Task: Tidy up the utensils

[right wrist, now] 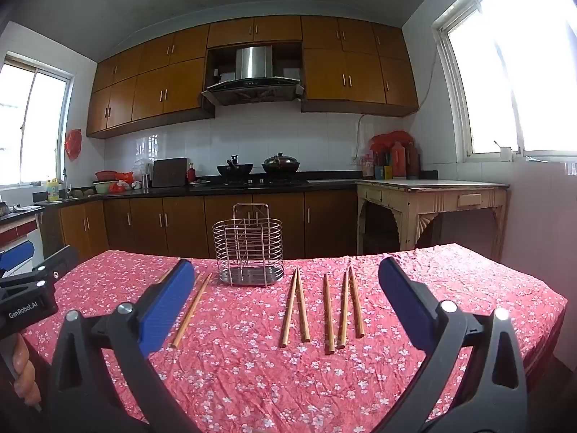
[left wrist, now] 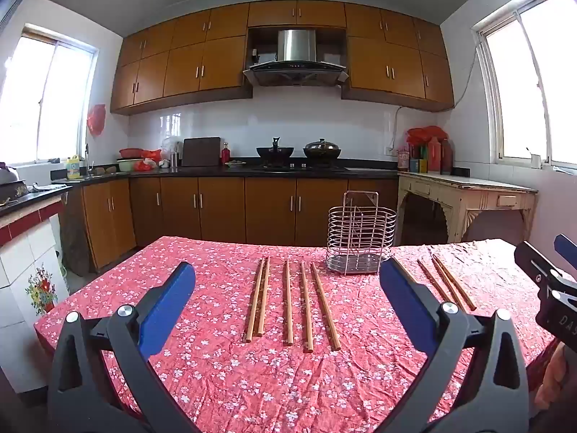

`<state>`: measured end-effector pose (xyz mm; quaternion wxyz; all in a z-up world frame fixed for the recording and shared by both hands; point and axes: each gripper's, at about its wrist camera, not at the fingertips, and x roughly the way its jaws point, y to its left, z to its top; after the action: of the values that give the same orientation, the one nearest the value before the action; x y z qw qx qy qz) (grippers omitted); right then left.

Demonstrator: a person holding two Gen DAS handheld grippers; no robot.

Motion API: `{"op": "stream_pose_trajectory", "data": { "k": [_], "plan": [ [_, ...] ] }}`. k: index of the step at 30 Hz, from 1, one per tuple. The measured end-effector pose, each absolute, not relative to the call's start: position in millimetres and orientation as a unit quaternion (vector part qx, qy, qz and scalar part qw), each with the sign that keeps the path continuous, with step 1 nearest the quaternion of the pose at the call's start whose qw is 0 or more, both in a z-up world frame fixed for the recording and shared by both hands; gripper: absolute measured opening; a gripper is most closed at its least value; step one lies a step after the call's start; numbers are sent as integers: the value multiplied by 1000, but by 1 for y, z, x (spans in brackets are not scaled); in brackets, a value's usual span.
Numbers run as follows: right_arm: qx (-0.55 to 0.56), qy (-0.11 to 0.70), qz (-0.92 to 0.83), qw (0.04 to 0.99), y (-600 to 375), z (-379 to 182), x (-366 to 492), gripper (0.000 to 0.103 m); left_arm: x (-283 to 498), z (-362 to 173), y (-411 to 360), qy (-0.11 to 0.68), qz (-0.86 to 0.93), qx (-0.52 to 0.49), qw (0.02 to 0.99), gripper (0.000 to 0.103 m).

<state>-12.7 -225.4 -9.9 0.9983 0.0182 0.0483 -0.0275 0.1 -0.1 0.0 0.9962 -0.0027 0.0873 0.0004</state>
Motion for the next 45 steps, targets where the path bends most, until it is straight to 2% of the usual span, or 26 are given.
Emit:
{"op": "stream_pose_trajectory", "data": {
  "k": [45],
  "plan": [
    [18, 49, -27, 998, -226, -11, -14, 99, -2, 1, -2, 89, -1, -4, 996, 101]
  ]
}}
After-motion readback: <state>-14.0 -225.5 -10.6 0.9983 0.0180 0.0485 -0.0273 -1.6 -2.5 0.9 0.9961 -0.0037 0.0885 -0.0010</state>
